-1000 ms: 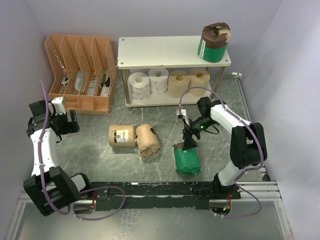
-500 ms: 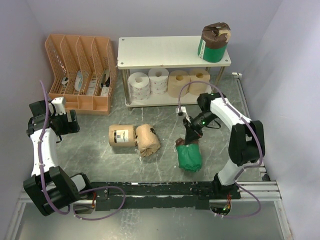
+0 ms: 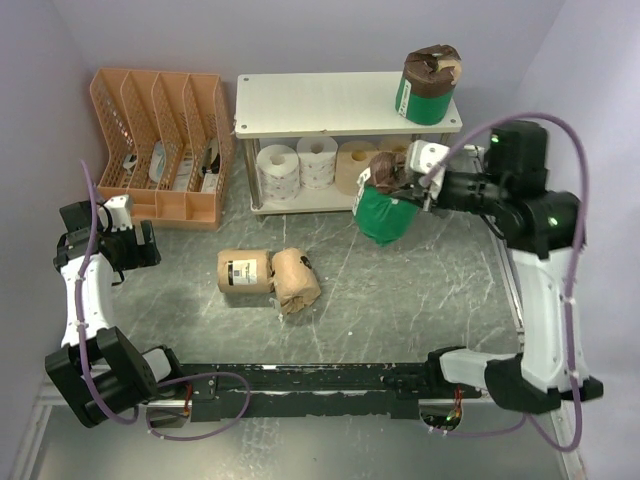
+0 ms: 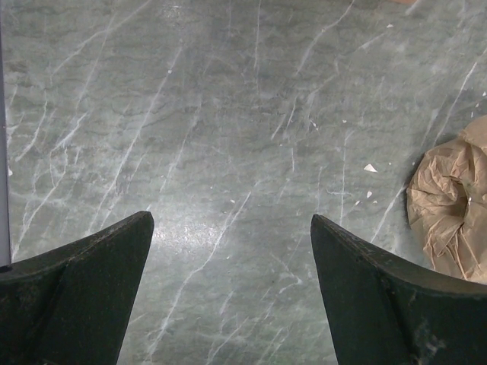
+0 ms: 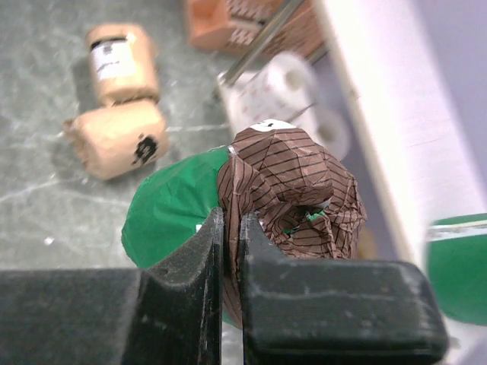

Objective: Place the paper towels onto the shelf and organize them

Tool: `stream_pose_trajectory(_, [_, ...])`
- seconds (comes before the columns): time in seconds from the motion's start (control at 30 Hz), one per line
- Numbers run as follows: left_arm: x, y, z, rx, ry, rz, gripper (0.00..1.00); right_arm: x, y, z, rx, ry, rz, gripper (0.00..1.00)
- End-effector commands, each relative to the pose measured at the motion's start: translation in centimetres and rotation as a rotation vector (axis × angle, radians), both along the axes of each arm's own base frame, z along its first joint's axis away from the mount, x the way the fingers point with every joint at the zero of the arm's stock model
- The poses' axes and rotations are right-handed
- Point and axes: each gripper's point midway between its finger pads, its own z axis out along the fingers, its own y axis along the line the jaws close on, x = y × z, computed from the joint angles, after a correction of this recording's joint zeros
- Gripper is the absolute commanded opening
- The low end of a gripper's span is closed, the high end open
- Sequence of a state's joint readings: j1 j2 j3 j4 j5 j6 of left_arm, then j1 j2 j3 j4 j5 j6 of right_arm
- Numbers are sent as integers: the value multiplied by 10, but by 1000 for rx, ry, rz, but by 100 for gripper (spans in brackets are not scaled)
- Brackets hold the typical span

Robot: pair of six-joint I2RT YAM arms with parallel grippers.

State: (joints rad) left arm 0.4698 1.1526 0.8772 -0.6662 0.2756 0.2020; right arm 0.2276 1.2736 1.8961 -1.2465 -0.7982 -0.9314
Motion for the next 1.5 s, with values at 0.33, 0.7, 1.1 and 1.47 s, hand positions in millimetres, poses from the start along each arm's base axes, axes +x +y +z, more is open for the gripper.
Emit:
stream_pose_trajectory(0.33, [5,0,19,9,-59,-22,96,87,-17,171,274,-517,-326,0])
stream_pose_trajectory(0.7, [5,0,20,13,-64,-22,96,163,2,193,306,-642,-359,0])
stream_pose_trajectory(1.1, [4,2,23,27,-73,-7,96,220,40,130,80,-658,-383,0])
stream_pose_trajectory(1.47, [5,4,21,28,-65,-2,96,244,29,107,-84,-709,-427,0])
